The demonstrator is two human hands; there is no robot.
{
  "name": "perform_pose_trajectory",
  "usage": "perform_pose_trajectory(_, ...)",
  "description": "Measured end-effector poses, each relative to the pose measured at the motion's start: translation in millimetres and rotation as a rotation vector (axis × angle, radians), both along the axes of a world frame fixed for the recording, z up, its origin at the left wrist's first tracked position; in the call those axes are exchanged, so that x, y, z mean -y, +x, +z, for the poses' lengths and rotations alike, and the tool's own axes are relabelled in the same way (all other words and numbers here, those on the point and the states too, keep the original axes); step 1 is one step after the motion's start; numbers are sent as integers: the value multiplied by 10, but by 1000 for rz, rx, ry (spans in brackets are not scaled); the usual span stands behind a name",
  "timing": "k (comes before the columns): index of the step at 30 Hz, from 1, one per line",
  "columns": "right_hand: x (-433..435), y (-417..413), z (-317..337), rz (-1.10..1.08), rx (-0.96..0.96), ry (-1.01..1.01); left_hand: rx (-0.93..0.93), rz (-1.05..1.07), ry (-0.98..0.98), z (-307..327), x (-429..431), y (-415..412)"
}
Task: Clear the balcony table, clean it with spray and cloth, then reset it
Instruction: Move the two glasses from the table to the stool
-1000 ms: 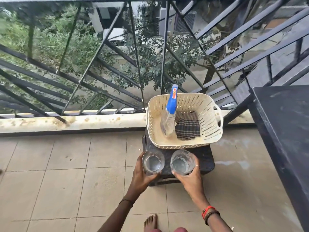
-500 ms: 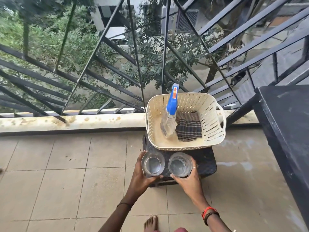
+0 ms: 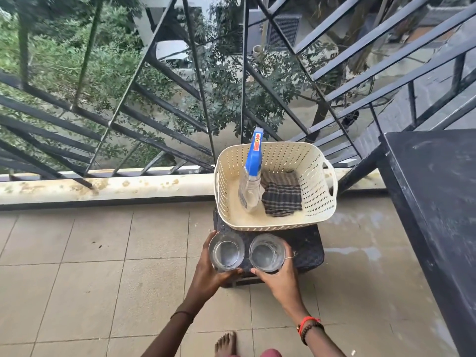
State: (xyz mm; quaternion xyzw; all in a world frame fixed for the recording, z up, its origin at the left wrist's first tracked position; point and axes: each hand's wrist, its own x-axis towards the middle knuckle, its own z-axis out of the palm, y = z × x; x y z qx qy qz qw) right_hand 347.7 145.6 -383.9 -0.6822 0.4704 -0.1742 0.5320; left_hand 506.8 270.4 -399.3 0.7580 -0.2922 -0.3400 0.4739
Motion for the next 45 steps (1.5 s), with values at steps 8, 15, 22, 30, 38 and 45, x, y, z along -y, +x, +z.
perform_pose_trajectory(8, -30, 101, -20, -20, -4, 13, -4, 13, 2, 39, 31, -42)
perform_pose_trajectory(15, -2, 77, -35, 14, -31, 49, 48, 8, 62, 64, 21, -29)
perform_pose_trajectory(22, 4, 31, 66, -2, -95, 72, 94, -32, 102, 88, -34, 26)
perform_pose_trajectory(30, -77, -81, 122, -29, -154, 68, 121, -60, 128, 97, -95, 64)
perform_pose_trajectory(38, -210, -215, 378, -77, -233, 57, 141, -38, 252, 205, -439, 3)
perform_pose_trajectory(45, -382, -341, 924, -162, -288, 26, 93, -61, 423, 585, -870, -520)
